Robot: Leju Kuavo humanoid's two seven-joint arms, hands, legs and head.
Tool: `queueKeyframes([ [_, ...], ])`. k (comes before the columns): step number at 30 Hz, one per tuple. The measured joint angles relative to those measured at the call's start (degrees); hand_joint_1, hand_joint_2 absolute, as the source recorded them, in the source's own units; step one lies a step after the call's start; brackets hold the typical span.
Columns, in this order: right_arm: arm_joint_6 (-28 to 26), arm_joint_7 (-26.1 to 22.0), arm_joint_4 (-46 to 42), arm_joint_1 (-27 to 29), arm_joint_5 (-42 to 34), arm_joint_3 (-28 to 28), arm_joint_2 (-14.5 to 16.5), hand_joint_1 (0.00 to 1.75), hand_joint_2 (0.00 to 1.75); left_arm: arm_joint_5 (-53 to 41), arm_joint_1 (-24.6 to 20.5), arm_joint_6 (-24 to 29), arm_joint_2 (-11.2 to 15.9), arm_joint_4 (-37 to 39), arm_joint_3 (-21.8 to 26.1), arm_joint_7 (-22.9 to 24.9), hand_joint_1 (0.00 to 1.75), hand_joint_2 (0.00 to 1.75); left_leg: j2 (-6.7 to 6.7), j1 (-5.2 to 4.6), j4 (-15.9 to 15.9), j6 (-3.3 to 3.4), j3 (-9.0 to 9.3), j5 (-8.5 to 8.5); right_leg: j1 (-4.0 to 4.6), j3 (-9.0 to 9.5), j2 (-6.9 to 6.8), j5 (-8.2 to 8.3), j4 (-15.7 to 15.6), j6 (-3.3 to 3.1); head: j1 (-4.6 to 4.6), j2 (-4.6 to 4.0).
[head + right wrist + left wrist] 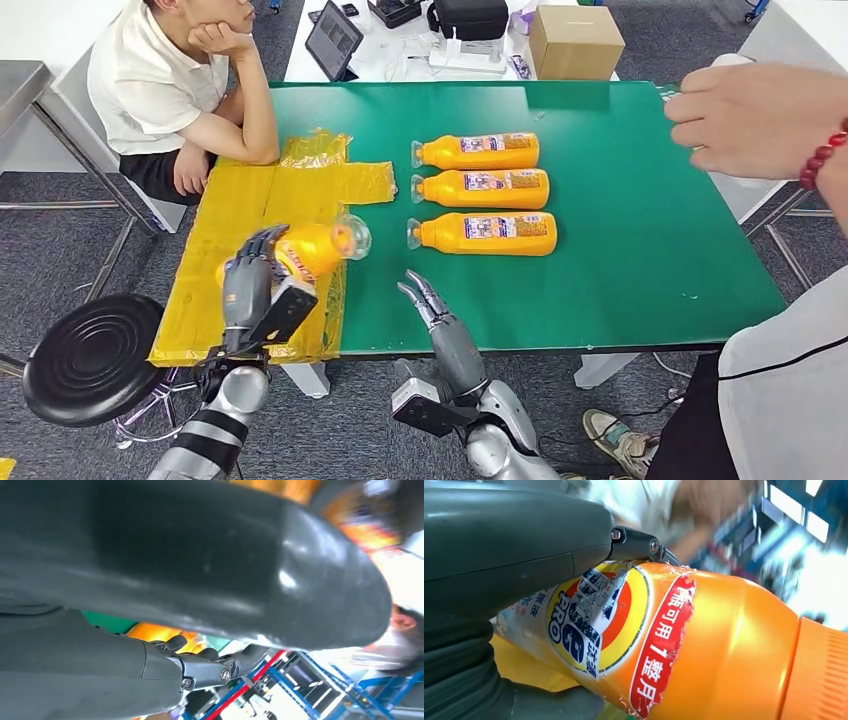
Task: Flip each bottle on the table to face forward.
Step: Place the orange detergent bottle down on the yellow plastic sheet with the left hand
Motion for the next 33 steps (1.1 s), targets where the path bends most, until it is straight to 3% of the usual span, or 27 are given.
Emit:
queueKeyframes([
  [9,2.6,-1.9,-0.4,1.0,-3.1,0.0,1.5,0.00,0.00,-2.1,-11.6,-6.5,0.0,17.2,-1.2,3.4,1.75,1.75,0.02,0.01,0.0,-0.02,-0.03,0.02,0.01,-0.02,0.00,0.01,0.0,0.01,0.00,0.00],
  [13,3.0,-3.2,0.6,1.0,-4.5,0.0,2.2,0.00,0.00,-3.4,-16.3,-6.2,0.0,24.9,-1.2,4.7,1.75,1.75,0.04,0.01,0.0,-0.02,-0.04,0.02,0.01,-0.01,0.01,0.01,0.0,0.01,-0.01,0.00],
  [17,1.6,-5.2,2.7,0.8,-4.8,0.1,3.0,0.00,0.00,-9.4,-19.6,-4.9,0.0,31.1,-1.9,9.2,1.70,1.75,0.04,0.01,0.0,-0.02,-0.03,0.03,0.01,0.00,0.01,0.01,0.0,0.01,-0.01,0.00],
  [18,1.3,-5.6,3.2,0.8,-4.8,0.1,3.1,0.00,0.00,-10.7,-20.1,-4.9,0.0,32.4,-2.3,10.2,1.57,1.75,0.04,0.01,0.0,-0.02,-0.03,0.03,0.00,0.00,0.01,0.01,0.0,0.01,-0.02,0.00],
  [21,0.9,-6.2,4.4,0.8,-5.2,0.0,3.5,0.00,0.00,-13.1,-21.5,-6.6,-0.2,35.3,-3.4,12.3,0.36,1.75,0.04,0.01,0.0,-0.02,-0.03,0.03,0.00,0.01,0.01,0.01,0.0,0.01,-0.01,0.00],
  [22,0.8,-6.3,4.7,0.8,-5.4,0.0,3.5,0.00,0.00,-13.7,-21.9,-7.7,-0.2,36.0,-3.7,12.9,0.05,1.75,0.04,0.01,0.0,-0.02,-0.02,0.03,0.00,0.01,0.01,0.01,0.0,0.01,0.00,0.00],
  [27,0.7,-6.8,6.4,0.7,-6.3,0.0,3.7,0.00,0.00,-16.3,-24.2,-17.3,-0.4,39.7,-5.5,16.3,0.00,1.75,0.03,0.01,0.0,-0.02,0.02,0.03,0.00,0.06,0.00,0.01,0.0,0.01,-0.01,0.00],
  [32,0.7,-7.4,8.3,0.1,-7.0,-0.1,4.1,0.00,0.00,-16.6,-26.0,-21.3,-0.5,41.6,-6.0,18.0,0.00,1.75,0.02,0.01,0.0,-0.02,0.14,0.02,0.00,0.19,0.00,0.01,0.0,0.01,-0.01,0.00],
  [33,0.7,-7.6,8.7,0.0,-7.0,-0.1,4.1,0.00,0.00,-16.6,-26.2,-21.6,-0.5,41.8,-6.1,18.3,0.00,1.31,0.02,0.01,0.0,-0.02,0.17,0.02,0.00,0.22,0.00,0.01,0.0,0.01,-0.01,0.00],
])
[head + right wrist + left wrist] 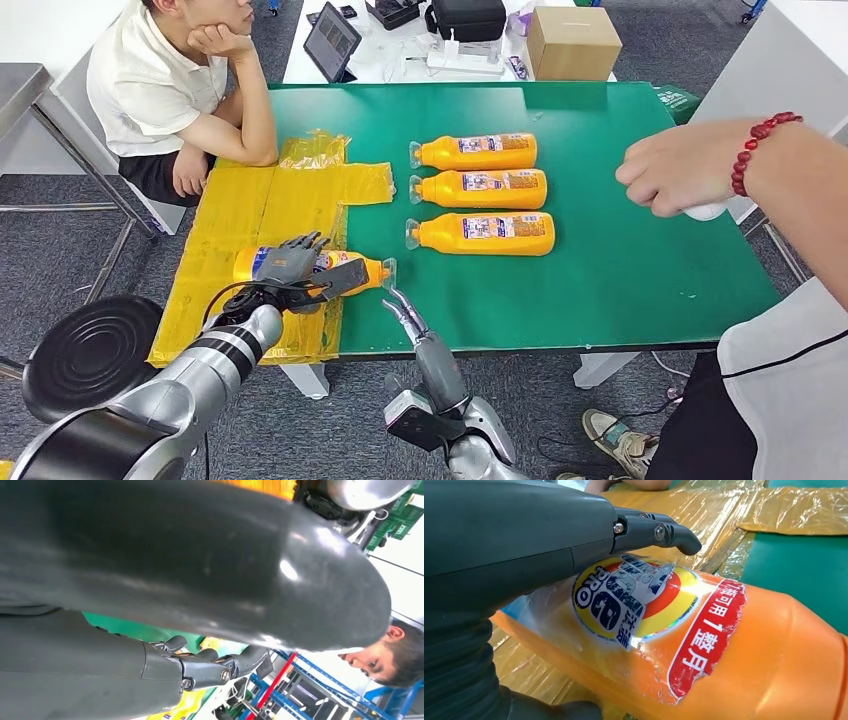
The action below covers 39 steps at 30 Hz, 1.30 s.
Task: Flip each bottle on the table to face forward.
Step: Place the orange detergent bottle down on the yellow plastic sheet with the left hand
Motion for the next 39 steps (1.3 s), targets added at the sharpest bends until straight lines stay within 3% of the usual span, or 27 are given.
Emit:
queueKeyframes([
  [3,-0.1,-0.3,1.0,-0.2,-0.1,-0.1,0.2,0.00,0.00,0.0,-0.3,-0.7,0.0,0.5,0.0,0.3,0.00,0.00,0.00,0.00,0.0,0.00,0.08,0.00,0.00,0.07,0.00,0.00,0.0,0.00,-0.01,0.00],
  [8,-0.8,-0.6,2.5,-0.4,-0.2,-0.2,0.4,0.00,0.00,1.2,-0.3,0.6,0.0,0.7,0.0,-1.0,0.00,0.00,0.00,0.00,0.0,0.00,0.13,0.00,0.00,0.11,0.00,0.00,0.0,0.00,-0.01,0.00],
  [13,-2.0,-0.6,3.2,-0.1,-0.1,-0.4,0.4,0.00,0.00,5.5,2.0,7.8,-0.1,-0.8,1.9,-7.2,0.00,0.00,0.02,0.00,0.0,0.00,0.12,0.00,0.00,0.08,0.01,0.00,0.0,0.00,-0.01,0.00],
  [20,-3.8,0.1,2.8,2.2,0.6,-0.9,0.2,0.00,0.00,9.7,10.7,18.9,0.0,-9.8,5.1,-12.8,0.00,0.00,0.01,-0.01,0.0,-0.01,-0.13,-0.01,-0.01,-0.13,0.01,-0.02,0.0,0.00,0.00,0.00],
  [29,-5.4,0.8,1.4,4.7,0.7,-1.4,-1.0,0.00,0.00,15.8,23.3,19.0,2.2,-27.9,8.2,-16.1,0.00,0.00,0.02,0.00,0.0,-0.01,-0.18,-0.02,0.00,-0.21,0.01,-0.03,0.0,-0.01,0.00,0.00],
  [33,-6.3,0.8,0.8,5.0,1.3,-1.7,-1.5,0.00,0.00,19.6,26.7,16.9,3.1,-34.9,8.6,-18.5,0.00,1.75,0.01,0.00,0.0,-0.01,-0.19,-0.01,0.00,-0.21,0.00,-0.03,0.0,-0.01,0.00,0.00],
  [35,-7.2,1.0,0.3,5.0,1.9,-2.0,-1.8,0.00,0.00,23.7,28.4,15.7,3.3,-38.4,8.9,-20.7,0.00,1.75,0.02,-0.01,0.0,-0.01,-0.19,-0.01,-0.01,-0.21,0.01,-0.02,0.0,-0.01,-0.01,0.00],
  [39,-11.0,1.9,-1.7,5.0,2.9,-4.5,-3.1,0.00,1.75,40.1,33.3,13.1,2.4,-47.0,9.9,-28.3,0.00,1.75,0.01,-0.05,0.0,0.00,-0.20,-0.02,-0.04,-0.21,0.01,-0.03,0.0,-0.01,-0.01,0.00],
])
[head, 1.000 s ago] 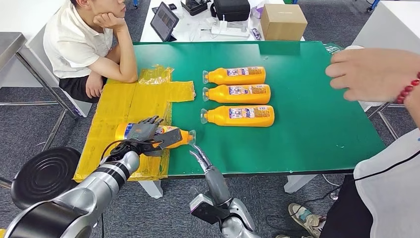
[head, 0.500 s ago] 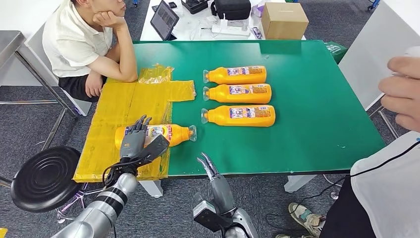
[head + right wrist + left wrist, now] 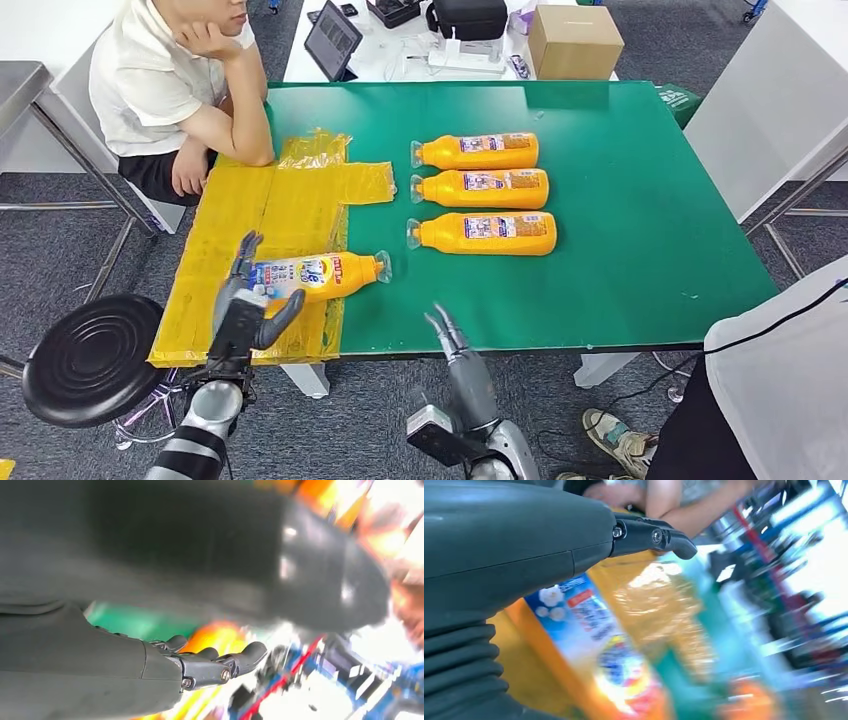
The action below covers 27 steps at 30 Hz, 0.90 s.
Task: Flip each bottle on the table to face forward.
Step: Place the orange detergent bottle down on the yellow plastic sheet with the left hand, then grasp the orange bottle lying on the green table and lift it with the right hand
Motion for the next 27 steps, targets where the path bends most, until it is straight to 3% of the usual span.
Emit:
queueKeyframes([
  [5,-2.1,1.8,-5.5,0.8,2.1,-6.5,-2.1,0.00,1.75,18.8,7.8,-5.9,-1.6,-11.8,0.1,-2.5,0.00,1.75,0.00,-0.06,0.0,0.02,-0.04,-0.03,-0.05,-0.05,0.00,-0.01,0.0,0.01,0.00,0.00],
  [8,-2.9,3.3,-7.6,0.8,5.4,-10.0,-3.5,0.00,1.75,23.8,10.6,-8.7,-2.1,-16.2,-0.3,-2.4,0.00,1.75,-0.01,-0.06,0.0,0.02,-0.05,-0.03,-0.05,-0.05,-0.01,-0.01,-0.1,0.01,0.00,0.00],
  [13,-4.0,5.6,-7.2,-0.6,12.1,-14.3,-5.8,0.00,1.75,24.0,12.2,-10.6,-2.3,-18.7,-1.4,-3.2,0.00,1.75,-0.01,-0.06,0.0,0.05,-0.02,0.00,-0.05,-0.03,-0.01,0.02,0.0,0.04,-0.01,0.00],
  [21,-4.1,6.2,-1.0,-5.0,16.5,-19.6,-8.0,0.00,1.75,19.0,13.1,-9.1,-2.5,-18.7,-3.8,-4.7,0.00,1.75,-0.02,-0.06,0.0,0.06,-0.02,0.02,-0.05,-0.01,-0.01,0.05,0.0,0.06,-0.01,0.00],
  [27,-4.1,9.8,2.4,-7.9,28.5,-22.6,-8.4,0.00,1.75,16.5,13.1,-8.1,-2.6,-18.2,-5.4,-4.6,0.00,1.75,-0.01,-0.06,0.0,0.06,-0.04,0.02,-0.05,-0.03,-0.01,0.04,0.0,0.06,-0.01,0.00],
])
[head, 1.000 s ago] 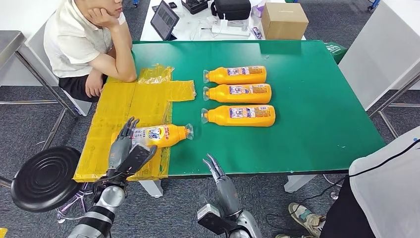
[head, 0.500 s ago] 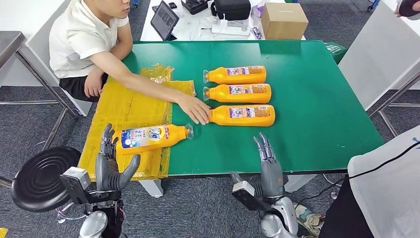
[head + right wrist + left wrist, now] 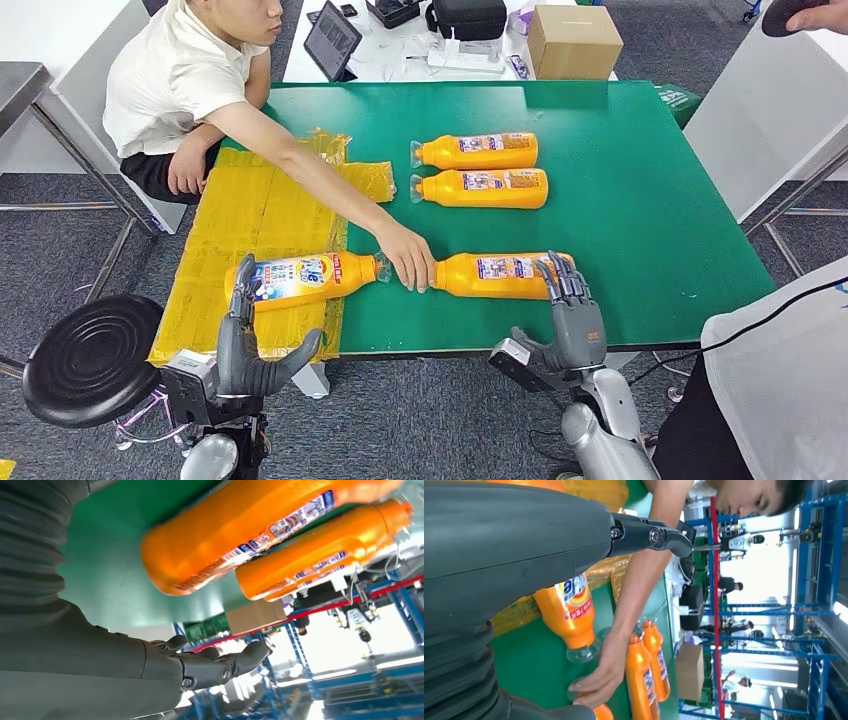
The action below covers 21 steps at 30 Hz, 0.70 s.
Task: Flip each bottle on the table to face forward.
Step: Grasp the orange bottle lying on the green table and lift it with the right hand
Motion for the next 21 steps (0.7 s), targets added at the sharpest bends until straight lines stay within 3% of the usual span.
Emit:
queueKeyframes([
  [13,0.0,3.2,7.0,-4.8,2.9,-1.7,-0.8,0.00,1.75,-1.0,-0.2,0.4,-0.5,1.7,-2.3,0.0,0.00,1.75,-0.01,-0.01,0.0,0.00,0.00,0.00,-0.01,0.01,0.00,0.00,0.0,0.00,-0.01,0.00],
  [21,0.2,8.0,17.7,-12.4,7.1,-1.6,-3.1,0.00,1.75,-0.2,-1.7,-0.4,-0.8,3.1,-4.8,0.3,0.00,1.75,-0.01,-0.06,0.0,0.03,0.00,0.03,-0.08,0.01,0.00,0.05,0.0,0.05,0.00,0.00],
])
